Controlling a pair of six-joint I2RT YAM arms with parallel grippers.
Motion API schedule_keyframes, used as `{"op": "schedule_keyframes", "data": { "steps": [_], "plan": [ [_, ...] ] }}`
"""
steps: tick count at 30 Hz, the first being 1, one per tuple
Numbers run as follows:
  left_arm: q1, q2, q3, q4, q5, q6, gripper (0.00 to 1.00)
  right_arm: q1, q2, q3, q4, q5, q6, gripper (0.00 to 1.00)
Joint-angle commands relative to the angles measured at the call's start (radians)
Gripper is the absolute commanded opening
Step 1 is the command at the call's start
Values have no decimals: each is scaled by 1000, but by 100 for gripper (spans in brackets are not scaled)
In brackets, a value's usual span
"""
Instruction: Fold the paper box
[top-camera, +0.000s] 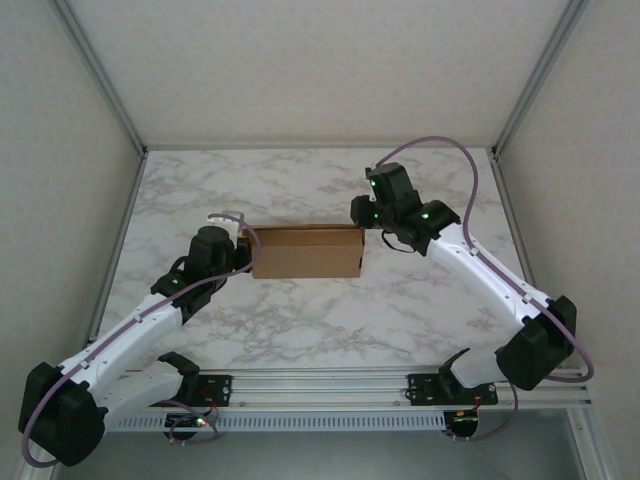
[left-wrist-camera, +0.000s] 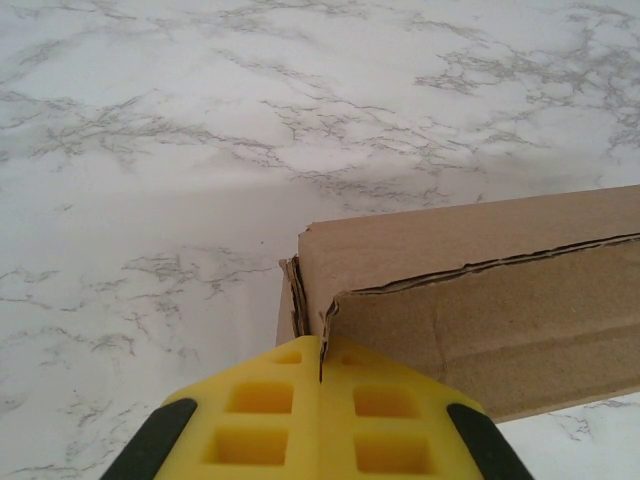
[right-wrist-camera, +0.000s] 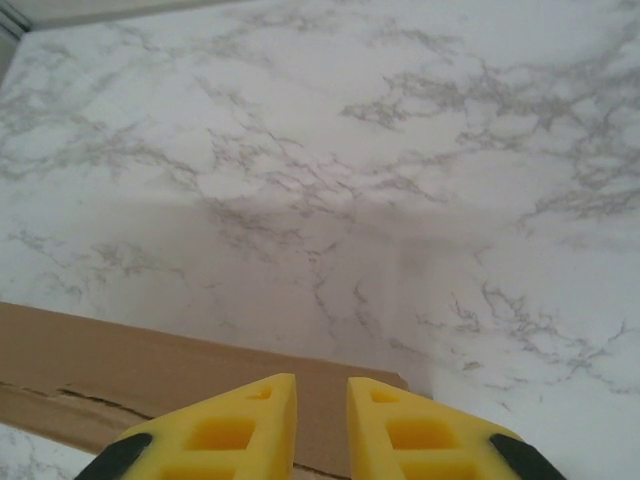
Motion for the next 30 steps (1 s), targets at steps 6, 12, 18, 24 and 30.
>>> {"op": "schedule_keyframes", "data": {
  "steps": [6, 12, 18, 24, 30],
  "plan": [
    [-15, 20, -7, -102, 13, 1, 0, -5, 27, -87, -18, -19, 12, 21],
    [-16, 23, 0, -99, 24, -12, 0, 18, 14, -164, 4, -40, 8, 20],
    [-17, -28, 12, -98, 60, -11, 31, 49, 11, -209, 17, -22, 14, 20],
    [-16, -132, 19, -112, 83, -49, 43, 80, 5, -236, 15, 34, 30, 20],
    [-16, -183, 76, -166, 126, -100, 40, 84, 7, -247, 9, 63, 27, 21]
  ]
}}
